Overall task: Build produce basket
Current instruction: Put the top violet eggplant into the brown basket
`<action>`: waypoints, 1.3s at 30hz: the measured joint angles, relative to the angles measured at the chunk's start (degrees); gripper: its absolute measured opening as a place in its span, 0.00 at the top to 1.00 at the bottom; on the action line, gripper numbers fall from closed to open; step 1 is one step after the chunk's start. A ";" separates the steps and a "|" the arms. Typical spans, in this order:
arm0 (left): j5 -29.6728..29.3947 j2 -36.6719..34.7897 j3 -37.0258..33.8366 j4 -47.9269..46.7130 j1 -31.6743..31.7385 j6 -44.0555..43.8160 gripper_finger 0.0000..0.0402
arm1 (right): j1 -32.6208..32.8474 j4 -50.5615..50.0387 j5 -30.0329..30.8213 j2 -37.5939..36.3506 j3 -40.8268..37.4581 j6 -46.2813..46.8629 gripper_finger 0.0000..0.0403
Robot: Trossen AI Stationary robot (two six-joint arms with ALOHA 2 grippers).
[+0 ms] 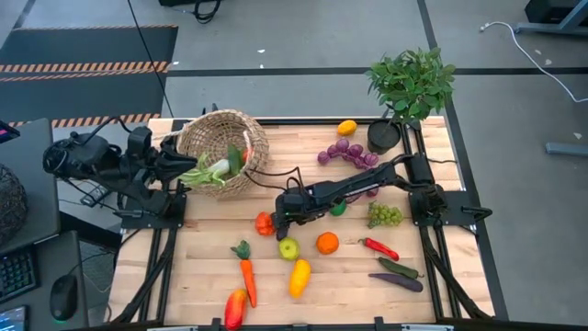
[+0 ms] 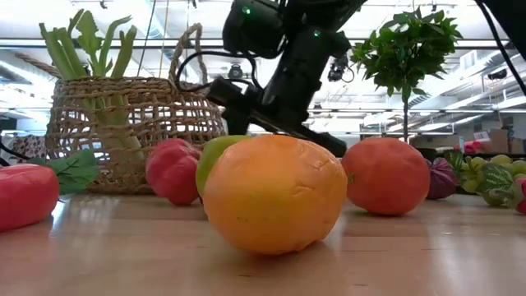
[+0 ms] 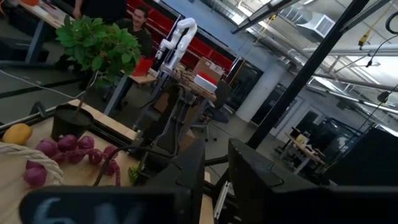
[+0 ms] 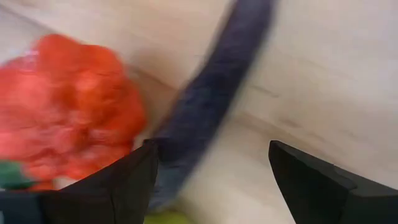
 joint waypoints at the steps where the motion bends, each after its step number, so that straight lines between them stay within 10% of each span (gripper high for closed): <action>1: 0.00 0.02 0.00 0.08 0.00 -0.04 0.80 | -0.11 -1.15 0.13 0.00 0.00 -0.58 0.23; 29: -0.87 2.75 -0.02 0.54 0.00 -5.71 0.85 | -1.64 3.46 -0.81 -0.24 -2.89 -4.08 0.24; 39: 1.69 3.08 -0.02 0.59 0.02 -8.28 0.86 | -1.62 2.64 0.18 -0.31 -2.93 -5.22 0.46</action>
